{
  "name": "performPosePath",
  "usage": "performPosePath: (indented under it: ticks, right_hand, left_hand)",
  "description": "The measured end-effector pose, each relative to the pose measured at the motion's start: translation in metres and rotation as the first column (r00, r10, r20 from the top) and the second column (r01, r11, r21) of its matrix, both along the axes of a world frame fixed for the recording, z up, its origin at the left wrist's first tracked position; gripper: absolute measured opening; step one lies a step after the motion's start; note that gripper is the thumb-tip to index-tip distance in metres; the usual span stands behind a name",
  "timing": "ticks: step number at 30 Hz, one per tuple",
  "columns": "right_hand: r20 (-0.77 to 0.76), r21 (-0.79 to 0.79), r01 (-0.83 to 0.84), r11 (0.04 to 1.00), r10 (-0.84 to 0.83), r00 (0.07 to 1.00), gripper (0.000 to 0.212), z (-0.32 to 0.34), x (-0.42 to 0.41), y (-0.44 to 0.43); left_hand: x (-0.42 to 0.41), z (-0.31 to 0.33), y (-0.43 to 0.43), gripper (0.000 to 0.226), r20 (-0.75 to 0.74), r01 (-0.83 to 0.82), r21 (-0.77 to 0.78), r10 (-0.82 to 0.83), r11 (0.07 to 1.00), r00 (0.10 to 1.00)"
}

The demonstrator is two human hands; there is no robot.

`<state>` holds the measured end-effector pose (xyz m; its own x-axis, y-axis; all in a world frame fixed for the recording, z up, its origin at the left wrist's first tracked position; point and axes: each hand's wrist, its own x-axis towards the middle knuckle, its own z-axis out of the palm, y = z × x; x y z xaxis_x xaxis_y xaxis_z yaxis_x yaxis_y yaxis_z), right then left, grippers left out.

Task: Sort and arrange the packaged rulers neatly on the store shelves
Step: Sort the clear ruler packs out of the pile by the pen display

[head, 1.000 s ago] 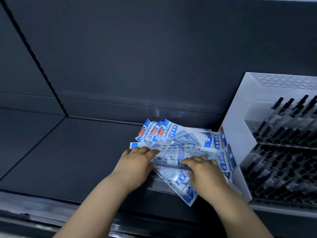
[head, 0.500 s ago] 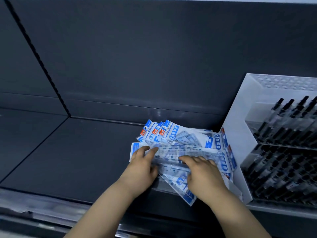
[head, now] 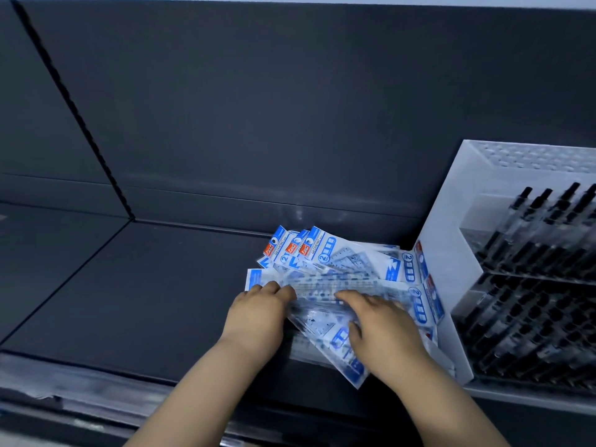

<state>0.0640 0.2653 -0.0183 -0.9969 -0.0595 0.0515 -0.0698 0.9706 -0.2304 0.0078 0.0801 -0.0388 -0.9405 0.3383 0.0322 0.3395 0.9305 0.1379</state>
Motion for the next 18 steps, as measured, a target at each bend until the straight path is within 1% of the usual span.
performPosePath:
  ticks: [2,3,5,6,7,8,10,11,12,14,16,17,18]
  right_hand:
    - [0.014,0.007,0.015,1.0,-0.015,1.0,0.066,0.005,0.001,0.0]
    - [0.016,-0.006,0.022,1.0,-0.022,1.0,0.068,0.007,0.001,0.0]
    - [0.015,-0.056,0.029,0.998,-0.028,0.999,0.062,0.007,-0.001,0.0]
    - [0.011,-0.085,0.022,0.996,-0.021,1.0,0.057,0.006,-0.002,-0.001]
    - [0.015,-0.087,0.008,0.996,-0.006,1.0,0.054,0.003,-0.002,-0.003]
    - [0.023,-0.058,-0.005,0.998,0.006,1.0,0.054,-0.003,-0.002,-0.004]
    - [0.056,0.037,-0.03,0.999,0.028,0.998,0.059,-0.014,0.0,-0.005]
    - [0.045,0.057,-0.019,0.998,0.016,0.999,0.06,-0.019,0.0,-0.002]
    - [0.013,0.076,0.021,0.997,-0.022,1.0,0.059,-0.023,-0.001,0.002]
    - [-0.068,0.101,0.153,0.983,-0.147,0.987,0.056,-0.024,-0.003,0.013]
    - [-0.068,0.039,0.248,0.968,-0.245,0.967,0.056,-0.02,-0.005,0.024]
    - [-0.032,-0.049,0.275,0.96,-0.277,0.96,0.057,-0.019,-0.006,0.026]
    - [0.014,-0.17,0.291,0.942,-0.293,0.956,0.058,-0.018,-0.007,0.027]
  left_hand:
    - [0.0,0.002,-0.003,0.039,-0.006,-0.005,-0.037,0.005,0.999,1.0]
    - [-0.001,0.002,-0.003,0.047,0.009,-0.004,-0.048,0.005,0.999,1.0]
    - [-0.001,0.0,-0.002,0.059,0.068,0.008,-0.041,-0.006,0.999,0.998]
    - [-0.001,-0.002,0.0,0.061,0.093,0.022,-0.031,-0.019,0.999,0.996]
    - [-0.001,-0.005,0.001,0.06,0.107,0.037,-0.02,-0.035,0.999,0.994]
    - [-0.001,-0.008,0.002,0.057,0.109,0.049,-0.008,-0.048,0.999,0.993]
    - [-0.005,-0.01,0.002,0.051,0.09,0.057,0.015,-0.058,0.998,0.994]
    - [-0.008,-0.009,0.001,0.048,0.074,0.063,0.024,-0.064,0.998,0.995]
    - [-0.011,-0.007,0.0,0.044,0.058,0.07,0.022,-0.071,0.997,0.996]
    - [-0.017,-0.003,-0.002,0.037,0.051,0.076,0.004,-0.076,0.997,0.996]
    - [-0.019,-0.002,-0.003,0.032,0.074,0.058,0.005,-0.058,0.998,0.996]
    - [-0.019,-0.003,-0.002,0.032,0.083,0.052,0.016,-0.053,0.999,0.995]
    - [-0.017,-0.004,-0.001,0.034,0.09,0.051,0.031,-0.054,0.998,0.995]
